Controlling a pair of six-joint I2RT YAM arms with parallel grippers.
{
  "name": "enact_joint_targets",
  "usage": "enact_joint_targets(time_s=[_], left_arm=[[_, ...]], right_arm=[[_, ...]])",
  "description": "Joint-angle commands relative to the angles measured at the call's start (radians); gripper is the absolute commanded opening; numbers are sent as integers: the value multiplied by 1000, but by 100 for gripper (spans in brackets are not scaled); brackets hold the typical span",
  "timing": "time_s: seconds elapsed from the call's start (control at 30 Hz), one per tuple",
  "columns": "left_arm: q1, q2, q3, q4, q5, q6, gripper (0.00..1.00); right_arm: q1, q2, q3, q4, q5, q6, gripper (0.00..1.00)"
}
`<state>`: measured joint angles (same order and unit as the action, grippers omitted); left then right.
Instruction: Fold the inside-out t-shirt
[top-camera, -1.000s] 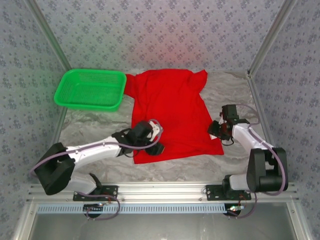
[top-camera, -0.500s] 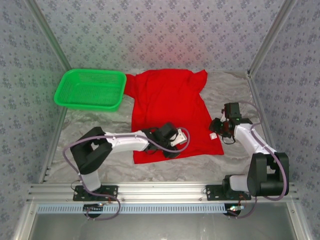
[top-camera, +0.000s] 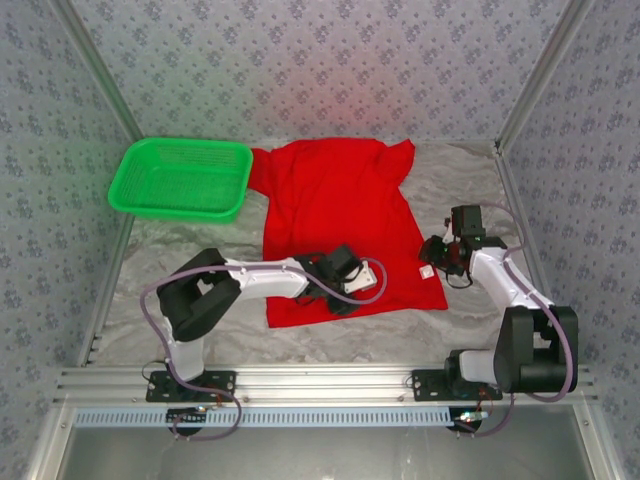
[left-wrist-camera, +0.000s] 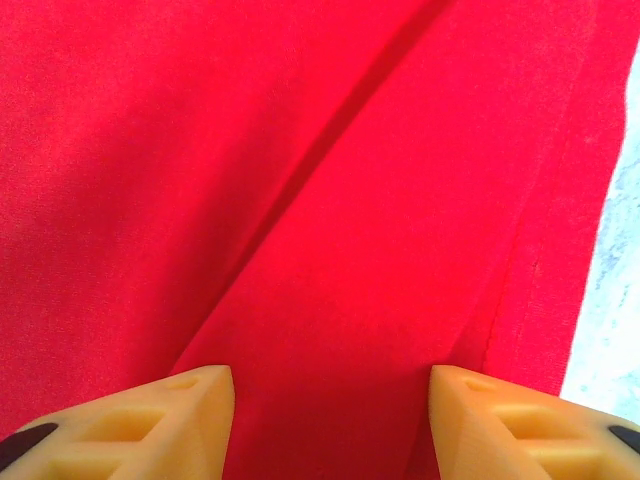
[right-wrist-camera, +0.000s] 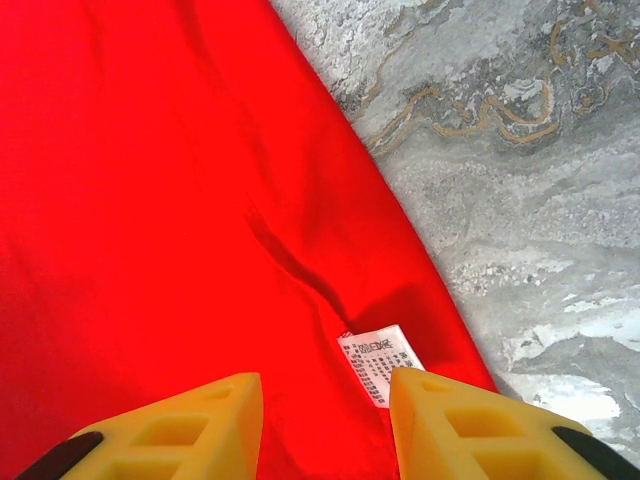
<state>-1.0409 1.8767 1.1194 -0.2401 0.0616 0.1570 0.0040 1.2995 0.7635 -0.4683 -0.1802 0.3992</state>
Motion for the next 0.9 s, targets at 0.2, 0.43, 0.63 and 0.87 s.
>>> enact_joint_targets(time_s=[0.2, 0.43, 0.63, 0.87], left_arm=[[-1, 16, 36, -12, 8, 2, 30], [7, -6, 46, -17, 45, -10, 22], [30, -11, 50, -15, 77, -19, 19], [37, -3, 66, -27, 87, -17, 9]], right_arm=[[-9, -24, -12, -11, -28, -16, 41], [-10, -26, -10, -12, -36, -20, 41], [-10, -25, -12, -10, -39, -19, 41], [-10, -25, -12, -10, -39, -20, 40]])
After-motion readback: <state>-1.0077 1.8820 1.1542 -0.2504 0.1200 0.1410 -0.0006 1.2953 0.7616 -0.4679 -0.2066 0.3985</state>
